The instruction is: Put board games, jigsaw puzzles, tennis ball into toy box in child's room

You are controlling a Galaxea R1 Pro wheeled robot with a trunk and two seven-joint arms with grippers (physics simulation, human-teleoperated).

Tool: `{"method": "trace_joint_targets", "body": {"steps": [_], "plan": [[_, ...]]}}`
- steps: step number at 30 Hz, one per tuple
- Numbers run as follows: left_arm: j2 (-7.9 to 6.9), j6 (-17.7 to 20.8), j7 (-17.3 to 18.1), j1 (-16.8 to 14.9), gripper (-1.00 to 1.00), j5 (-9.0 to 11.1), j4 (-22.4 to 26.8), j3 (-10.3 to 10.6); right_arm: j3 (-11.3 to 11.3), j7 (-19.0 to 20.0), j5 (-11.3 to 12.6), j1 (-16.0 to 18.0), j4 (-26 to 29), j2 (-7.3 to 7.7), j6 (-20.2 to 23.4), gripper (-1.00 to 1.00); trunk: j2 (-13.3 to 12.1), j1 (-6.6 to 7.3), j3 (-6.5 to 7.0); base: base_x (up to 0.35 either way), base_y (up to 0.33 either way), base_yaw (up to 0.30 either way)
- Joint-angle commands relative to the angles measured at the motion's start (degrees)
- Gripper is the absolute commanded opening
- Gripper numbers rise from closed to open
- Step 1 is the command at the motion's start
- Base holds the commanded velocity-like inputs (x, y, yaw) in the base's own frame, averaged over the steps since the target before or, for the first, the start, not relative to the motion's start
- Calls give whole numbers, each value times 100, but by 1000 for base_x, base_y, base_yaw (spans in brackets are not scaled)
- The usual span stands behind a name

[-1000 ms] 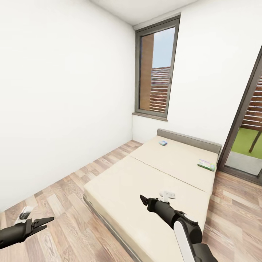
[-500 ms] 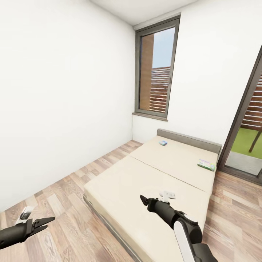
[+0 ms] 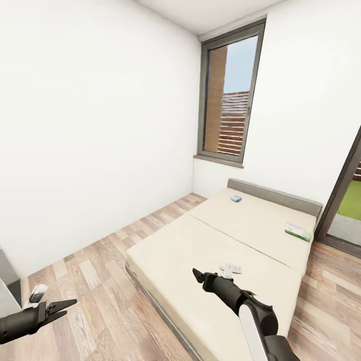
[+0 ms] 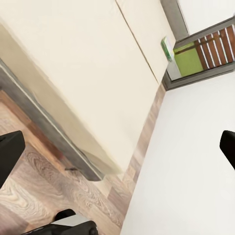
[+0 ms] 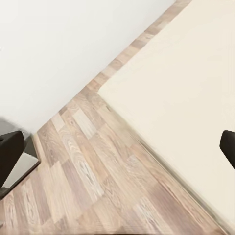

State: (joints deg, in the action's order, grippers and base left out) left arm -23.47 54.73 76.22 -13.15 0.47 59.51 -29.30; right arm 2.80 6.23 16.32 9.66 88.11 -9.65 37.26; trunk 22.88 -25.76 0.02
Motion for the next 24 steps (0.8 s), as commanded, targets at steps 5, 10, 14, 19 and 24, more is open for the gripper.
{"method": "trace_joint_targets", "body": {"steps": [5, 10, 14, 19, 24], "plan": [[12, 59, 16, -4, 100, 6, -1, -4, -8, -18, -6, 1, 5, -2, 27, 100, 4, -2, -2, -4, -100, 286], [31, 56, 16, -4, 100, 6, -1, -5, -8, -69, -5, 1, 5, -2, 33, 100, 4, -2, -2, -1, -21, 290], [31, 56, 16, -4, 100, 5, -1, -6, 4, -83, 1, 1, 5, -3, 35, 100, 4, -2, -2, 0, -4, 290], [28, 56, 16, -4, 100, -1, -1, -6, 104, -86, -6, 1, 3, -2, 29, 100, 4, -2, -2, 0, -1, 290], [27, 56, 16, -4, 100, -2, -1, -6, 155, -87, -13, 1, -3, -2, 27, 100, 4, -2, -2, 0, 0, 291]]}}
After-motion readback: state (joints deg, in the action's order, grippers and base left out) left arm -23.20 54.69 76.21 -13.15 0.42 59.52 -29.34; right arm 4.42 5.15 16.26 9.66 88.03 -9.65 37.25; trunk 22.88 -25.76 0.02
